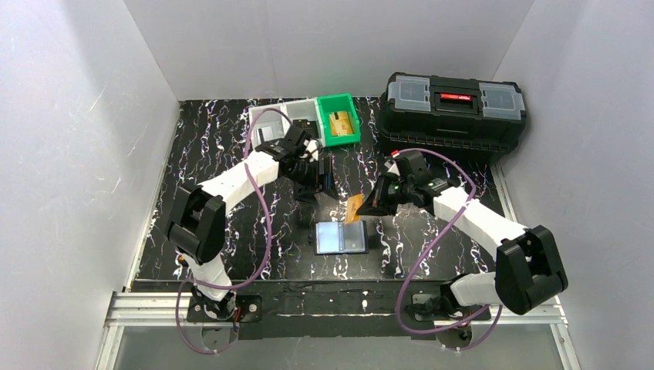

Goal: Take the credit cards out of the card holder
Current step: Place the credit card in the storage box.

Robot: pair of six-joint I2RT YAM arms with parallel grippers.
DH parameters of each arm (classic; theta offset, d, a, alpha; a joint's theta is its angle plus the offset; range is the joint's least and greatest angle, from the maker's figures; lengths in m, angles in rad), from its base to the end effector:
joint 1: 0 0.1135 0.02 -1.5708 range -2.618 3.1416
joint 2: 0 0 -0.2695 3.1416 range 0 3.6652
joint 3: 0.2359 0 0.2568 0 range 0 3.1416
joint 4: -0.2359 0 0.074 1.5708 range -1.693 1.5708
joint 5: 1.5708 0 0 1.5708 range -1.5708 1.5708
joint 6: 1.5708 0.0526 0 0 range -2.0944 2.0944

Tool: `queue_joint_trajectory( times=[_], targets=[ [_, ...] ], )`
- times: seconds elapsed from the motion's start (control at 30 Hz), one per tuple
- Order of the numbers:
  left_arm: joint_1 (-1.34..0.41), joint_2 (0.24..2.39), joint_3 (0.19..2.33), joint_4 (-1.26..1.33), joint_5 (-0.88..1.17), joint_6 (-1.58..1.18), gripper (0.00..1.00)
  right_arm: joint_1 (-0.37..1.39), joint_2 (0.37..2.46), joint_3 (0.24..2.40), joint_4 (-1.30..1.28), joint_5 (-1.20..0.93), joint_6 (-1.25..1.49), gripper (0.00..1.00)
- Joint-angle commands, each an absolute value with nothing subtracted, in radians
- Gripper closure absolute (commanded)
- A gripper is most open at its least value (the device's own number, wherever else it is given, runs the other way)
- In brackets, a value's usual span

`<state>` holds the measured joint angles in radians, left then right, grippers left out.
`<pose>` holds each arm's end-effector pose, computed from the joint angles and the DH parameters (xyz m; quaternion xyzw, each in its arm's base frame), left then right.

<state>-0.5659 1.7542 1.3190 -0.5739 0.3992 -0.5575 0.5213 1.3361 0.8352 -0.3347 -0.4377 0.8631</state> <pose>0.3149 -0.2243 0.2240 0.0589 0.9415 -0.3059 0.1285 0.2376 0.1621 0.2181 0.0780 0.9109 0.3799 0.1408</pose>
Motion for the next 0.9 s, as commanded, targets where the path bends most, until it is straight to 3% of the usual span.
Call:
queue_joint_trajectory(
  times=[0.0, 0.33, 0.5, 0.73, 0.87],
  targets=[
    [-0.506, 1.683, 1.351, -0.531, 0.623, -0.63, 0.25, 0.448, 1.289, 0.915, -0.298, -0.589, 0.865, 0.99],
    [-0.456, 1.647, 1.228, -0.129, 0.903, -0.937, 0.26, 0.397, 1.323, 0.936, -0.082, -0.811, 1.02, 0.99],
    [-0.454, 1.648, 1.202, -0.058, 0.93, -0.987, 0.34, 0.396, 1.339, 0.915, 0.059, -0.856, 1.106, 0.99],
    [-0.454, 1.645, 1.177, 0.021, 0.95, -1.044, 0.59, 0.396, 1.351, 0.909, 0.054, -0.852, 1.102, 0.99],
    [-0.454, 1.646, 1.169, 0.041, 0.954, -1.061, 0.84, 0.396, 1.352, 0.907, 0.018, -0.831, 1.078, 0.99]
  ],
)
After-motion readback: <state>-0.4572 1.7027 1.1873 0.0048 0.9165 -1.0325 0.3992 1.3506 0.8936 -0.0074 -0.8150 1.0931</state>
